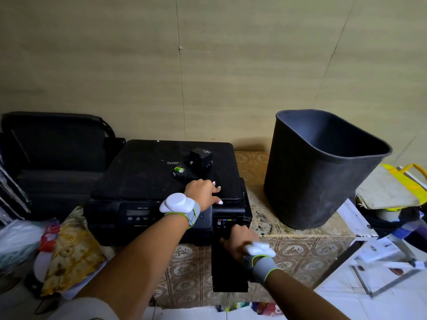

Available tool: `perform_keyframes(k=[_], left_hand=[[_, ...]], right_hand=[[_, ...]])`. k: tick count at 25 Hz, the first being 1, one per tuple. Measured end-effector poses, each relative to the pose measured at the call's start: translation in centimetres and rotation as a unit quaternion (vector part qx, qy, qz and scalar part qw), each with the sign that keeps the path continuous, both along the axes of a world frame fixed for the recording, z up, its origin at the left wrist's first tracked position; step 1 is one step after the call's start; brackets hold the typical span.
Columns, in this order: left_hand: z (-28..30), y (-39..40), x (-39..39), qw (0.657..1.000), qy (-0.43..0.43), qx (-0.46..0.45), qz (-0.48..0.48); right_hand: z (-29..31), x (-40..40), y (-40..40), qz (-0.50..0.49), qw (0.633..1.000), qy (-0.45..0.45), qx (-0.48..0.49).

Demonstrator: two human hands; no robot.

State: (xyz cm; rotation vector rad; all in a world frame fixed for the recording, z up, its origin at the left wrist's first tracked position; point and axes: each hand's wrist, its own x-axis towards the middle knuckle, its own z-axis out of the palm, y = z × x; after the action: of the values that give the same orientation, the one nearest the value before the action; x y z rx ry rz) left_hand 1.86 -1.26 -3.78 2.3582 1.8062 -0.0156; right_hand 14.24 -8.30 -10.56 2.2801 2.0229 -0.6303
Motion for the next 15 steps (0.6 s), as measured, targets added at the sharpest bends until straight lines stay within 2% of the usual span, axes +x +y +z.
perform_keyframes(k=[15], left_hand=[[-0.6,-1.1,0.1,1.000,0.023,0.004,-0.016]], right_hand=[[0.1,2.0,-2.9,0.014,1.000,0.006,0.000]])
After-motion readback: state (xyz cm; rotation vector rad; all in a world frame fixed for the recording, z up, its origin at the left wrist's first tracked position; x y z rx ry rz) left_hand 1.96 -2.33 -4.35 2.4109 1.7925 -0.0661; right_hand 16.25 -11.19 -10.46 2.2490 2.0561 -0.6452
